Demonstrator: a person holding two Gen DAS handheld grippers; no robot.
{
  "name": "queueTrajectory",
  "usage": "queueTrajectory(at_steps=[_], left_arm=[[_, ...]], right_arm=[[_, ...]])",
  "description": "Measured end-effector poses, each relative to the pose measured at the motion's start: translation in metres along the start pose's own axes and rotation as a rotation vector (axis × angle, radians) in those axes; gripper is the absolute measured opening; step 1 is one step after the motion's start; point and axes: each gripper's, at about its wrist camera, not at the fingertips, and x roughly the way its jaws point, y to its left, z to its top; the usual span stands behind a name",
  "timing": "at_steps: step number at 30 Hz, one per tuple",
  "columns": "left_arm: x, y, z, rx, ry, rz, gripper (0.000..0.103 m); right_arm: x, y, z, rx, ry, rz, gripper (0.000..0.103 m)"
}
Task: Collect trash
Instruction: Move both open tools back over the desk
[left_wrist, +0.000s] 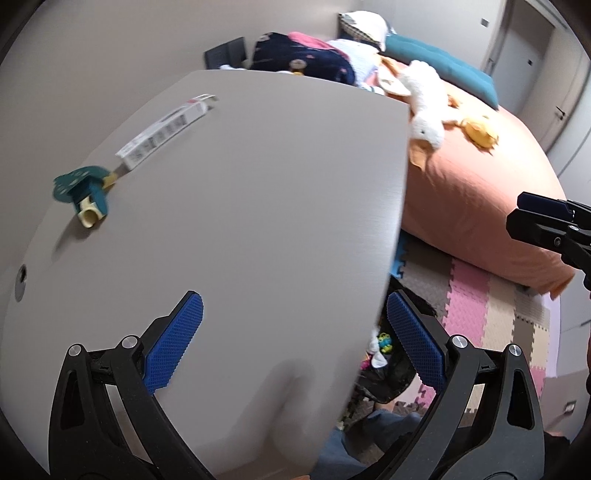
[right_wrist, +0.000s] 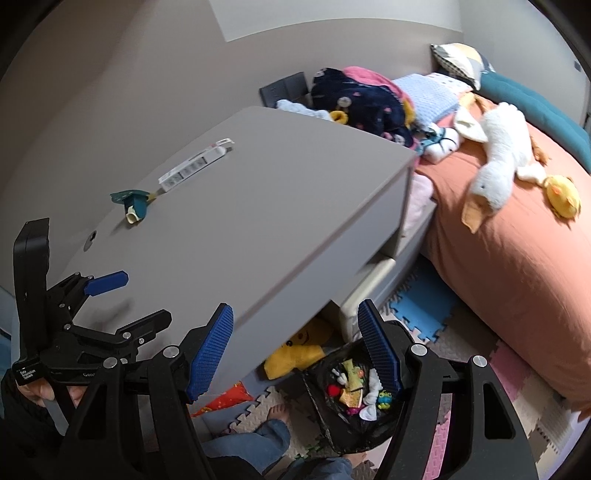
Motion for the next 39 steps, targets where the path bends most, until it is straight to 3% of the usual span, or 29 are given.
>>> queueTrajectory(at_steps=[17, 39], left_arm=[[0.001, 0.077, -0.001, -0.145, -0.007, 0.074, 0.096], [0.016, 0.163, 0.022, -0.326, -0.069, 0.145, 0.094]], right_arm=[[0.051, 0.059, 0.046, -0.081, 0.036, 0.05, 0.075], [0.116, 0.115, 0.111, -0.063, 0.075, 0.007, 0.078]])
